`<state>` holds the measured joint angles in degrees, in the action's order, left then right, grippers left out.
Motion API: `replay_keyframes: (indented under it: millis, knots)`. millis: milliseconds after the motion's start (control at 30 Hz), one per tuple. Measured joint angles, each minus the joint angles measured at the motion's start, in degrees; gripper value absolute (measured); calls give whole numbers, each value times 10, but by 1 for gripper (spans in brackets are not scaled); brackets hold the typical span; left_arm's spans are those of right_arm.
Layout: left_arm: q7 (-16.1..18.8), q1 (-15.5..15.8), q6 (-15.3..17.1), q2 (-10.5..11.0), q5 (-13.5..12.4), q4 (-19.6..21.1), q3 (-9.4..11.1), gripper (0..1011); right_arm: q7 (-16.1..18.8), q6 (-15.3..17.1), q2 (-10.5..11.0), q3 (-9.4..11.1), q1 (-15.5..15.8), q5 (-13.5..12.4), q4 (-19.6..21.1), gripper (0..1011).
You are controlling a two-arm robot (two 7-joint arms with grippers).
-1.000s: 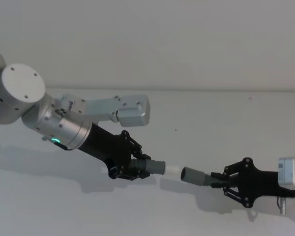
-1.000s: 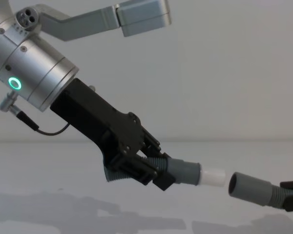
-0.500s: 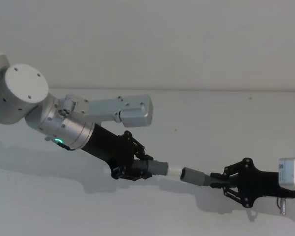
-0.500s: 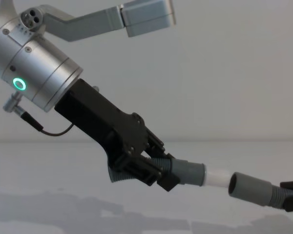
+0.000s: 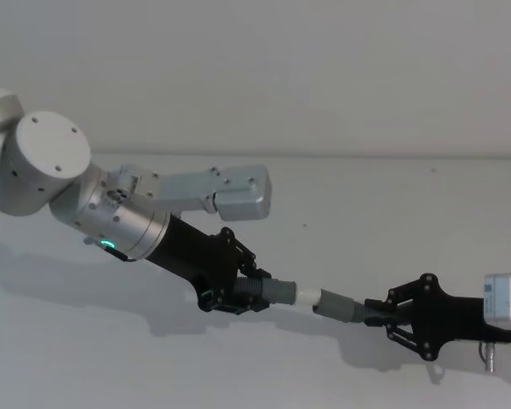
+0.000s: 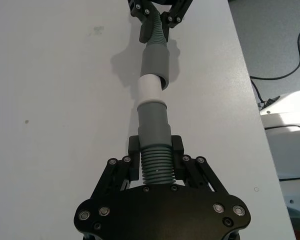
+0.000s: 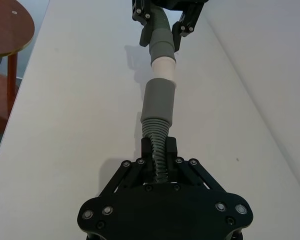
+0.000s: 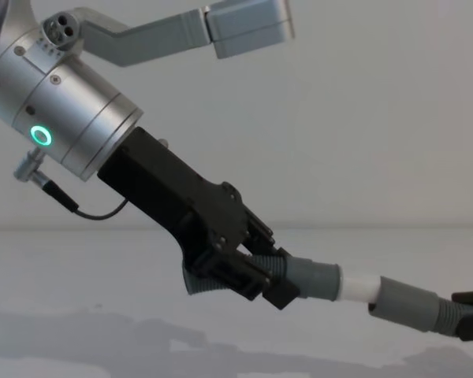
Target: Use both hands to pick up one end of the pipe from the table, align the ends, and insert them.
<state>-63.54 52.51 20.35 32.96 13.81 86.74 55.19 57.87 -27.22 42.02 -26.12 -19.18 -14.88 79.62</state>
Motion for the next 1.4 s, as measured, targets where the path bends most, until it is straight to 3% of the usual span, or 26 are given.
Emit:
replay_keyframes:
  millis: [1400]
  knots:
    - [15, 11, 17, 9, 8, 14, 24, 348, -1, 18, 7, -19, -16, -21, -4, 132]
